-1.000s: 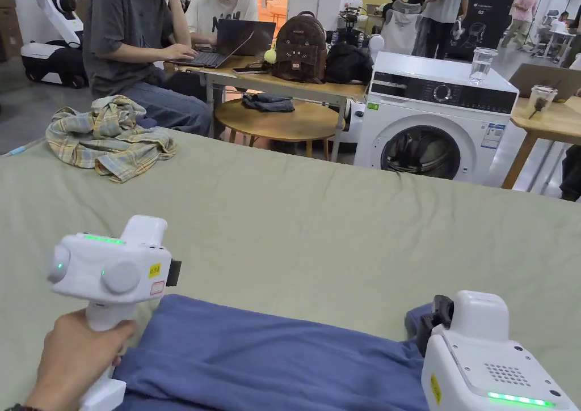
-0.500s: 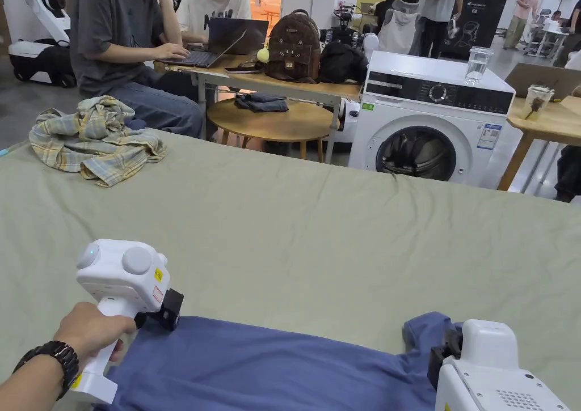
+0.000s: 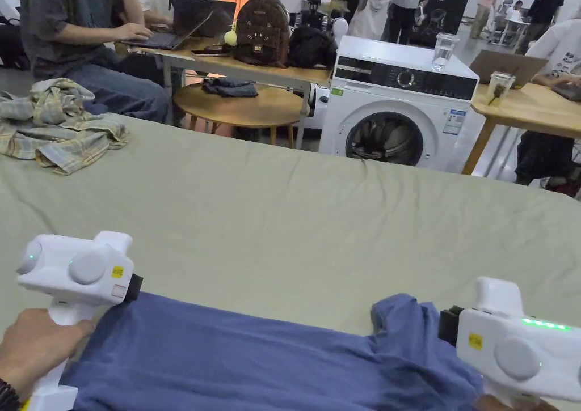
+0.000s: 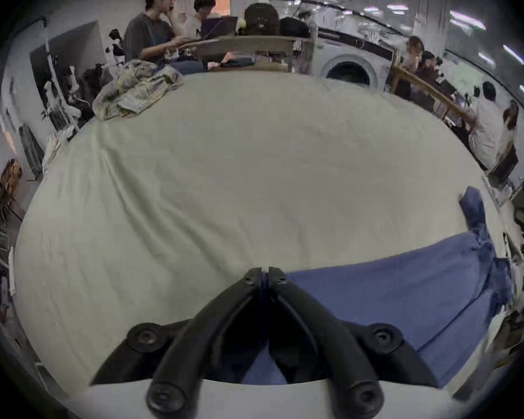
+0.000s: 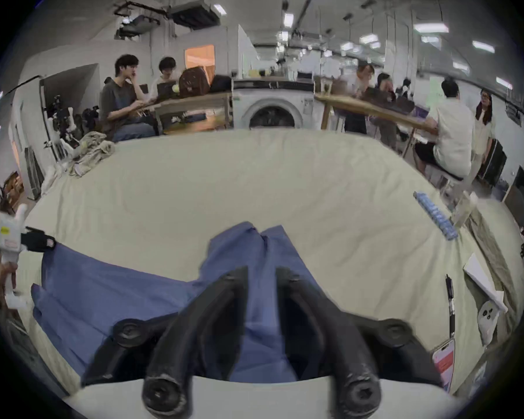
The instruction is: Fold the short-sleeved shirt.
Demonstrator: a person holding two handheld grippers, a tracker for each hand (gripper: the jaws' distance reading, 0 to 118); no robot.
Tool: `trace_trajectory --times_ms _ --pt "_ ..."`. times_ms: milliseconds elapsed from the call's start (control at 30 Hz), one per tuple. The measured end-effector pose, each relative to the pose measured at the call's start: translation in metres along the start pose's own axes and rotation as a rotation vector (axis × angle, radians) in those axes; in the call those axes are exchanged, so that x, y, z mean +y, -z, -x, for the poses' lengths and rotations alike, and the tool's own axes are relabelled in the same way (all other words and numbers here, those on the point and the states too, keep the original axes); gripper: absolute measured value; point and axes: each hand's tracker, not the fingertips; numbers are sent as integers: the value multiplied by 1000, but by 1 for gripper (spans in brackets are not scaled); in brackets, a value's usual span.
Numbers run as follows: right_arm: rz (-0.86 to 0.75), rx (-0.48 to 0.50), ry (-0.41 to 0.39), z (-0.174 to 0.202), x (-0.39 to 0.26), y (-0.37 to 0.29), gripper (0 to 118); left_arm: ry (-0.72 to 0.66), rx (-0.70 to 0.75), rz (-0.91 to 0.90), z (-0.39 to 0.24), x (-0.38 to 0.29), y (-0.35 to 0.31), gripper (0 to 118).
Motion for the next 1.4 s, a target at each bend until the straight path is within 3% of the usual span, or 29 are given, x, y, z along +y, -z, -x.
trace_trajectory --times_ms 33,67,100,333,433,500,533,567,600,633,933,1400 --pt "43 -3 10 -8 7 11 41 -2 -1 -1 0 -1 -5 0" --pt "73 3 36 -17 12 23 53 -5 -5 -18 0 -2 -10 0" --pt "102 -19 20 -20 16 33 58 -8 -10 -32 1 -1 -13 0" --pt "336 -16 -3 -43 16 112 58 20 10 -44 -2 -6 -21 0" --pt "410 31 4 -44 11 134 58 18 13 -42 -3 -7 -21 0" --pt "406 19 -15 -42 10 138 55 17 11 -41 -2 -8 -19 0" --pt "400 18 -20 -42 10 137 47 15 15 -39 -2 -8 -19 0" --pt "389 14 -18 -41 10 134 32 15 15 -37 -3 -9 -20 0" --pt "378 10 -21 -41 10 133 4 14 15 -39 -3 -10 -21 0" --pt "361 13 -26 -41 10 133 0 12 14 -41 -2 -9 -19 0" --pt "186 68 30 -51 5 70 0 1 -4 -68 2 -17 -33 0" --pt "67 76 -51 -41 -45 -89 0 -45 -65 -141 19 -64 -97 0"
